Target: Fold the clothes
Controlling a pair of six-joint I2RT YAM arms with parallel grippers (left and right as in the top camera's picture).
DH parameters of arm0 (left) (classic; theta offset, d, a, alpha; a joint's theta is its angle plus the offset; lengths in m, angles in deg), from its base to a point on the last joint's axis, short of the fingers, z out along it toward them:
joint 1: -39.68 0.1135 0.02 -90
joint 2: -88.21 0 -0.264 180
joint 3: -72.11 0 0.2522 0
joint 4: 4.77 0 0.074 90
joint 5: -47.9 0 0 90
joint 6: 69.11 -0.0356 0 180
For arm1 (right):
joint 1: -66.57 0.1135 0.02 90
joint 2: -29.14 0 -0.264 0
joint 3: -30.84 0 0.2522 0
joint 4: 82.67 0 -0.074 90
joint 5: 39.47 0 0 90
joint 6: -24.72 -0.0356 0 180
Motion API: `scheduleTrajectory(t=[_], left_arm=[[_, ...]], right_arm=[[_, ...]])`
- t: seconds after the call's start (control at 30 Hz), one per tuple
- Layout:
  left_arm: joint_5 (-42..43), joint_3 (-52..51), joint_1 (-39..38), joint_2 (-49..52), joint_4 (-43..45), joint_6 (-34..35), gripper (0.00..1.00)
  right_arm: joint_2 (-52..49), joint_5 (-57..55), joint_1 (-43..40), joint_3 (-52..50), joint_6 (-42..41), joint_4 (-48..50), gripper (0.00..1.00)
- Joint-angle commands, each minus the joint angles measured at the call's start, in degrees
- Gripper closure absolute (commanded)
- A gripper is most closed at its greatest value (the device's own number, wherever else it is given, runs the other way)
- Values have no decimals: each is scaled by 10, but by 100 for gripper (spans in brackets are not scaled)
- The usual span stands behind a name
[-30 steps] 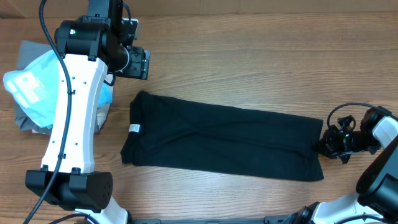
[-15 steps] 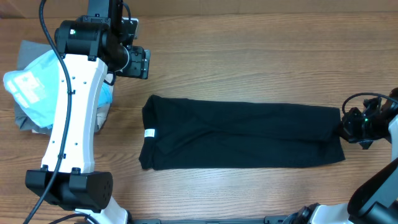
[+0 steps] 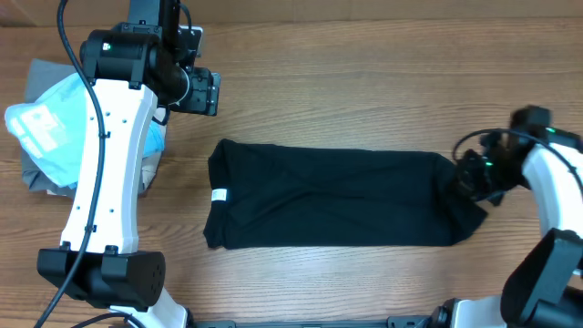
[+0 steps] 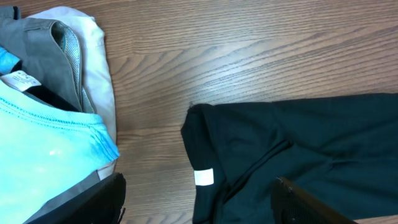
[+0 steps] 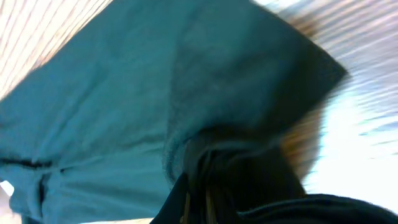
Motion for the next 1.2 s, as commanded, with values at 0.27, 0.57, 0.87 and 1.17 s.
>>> scheduleTrajectory(t=[0.27, 0.57, 0.87, 1.17], left_arm=[[5, 2, 2, 3, 4, -10, 22], [11, 2, 2, 3, 3, -11, 22], [11, 2, 2, 3, 1, -11, 21], [11, 2, 2, 3, 2, -10, 21]], right_arm=[[7, -34, 183, 10, -133, 46, 94], [6, -8, 233, 10, -136, 52, 76], [8, -77, 158, 10, -150, 44, 85], [-13, -87, 47, -33, -150, 96, 96]])
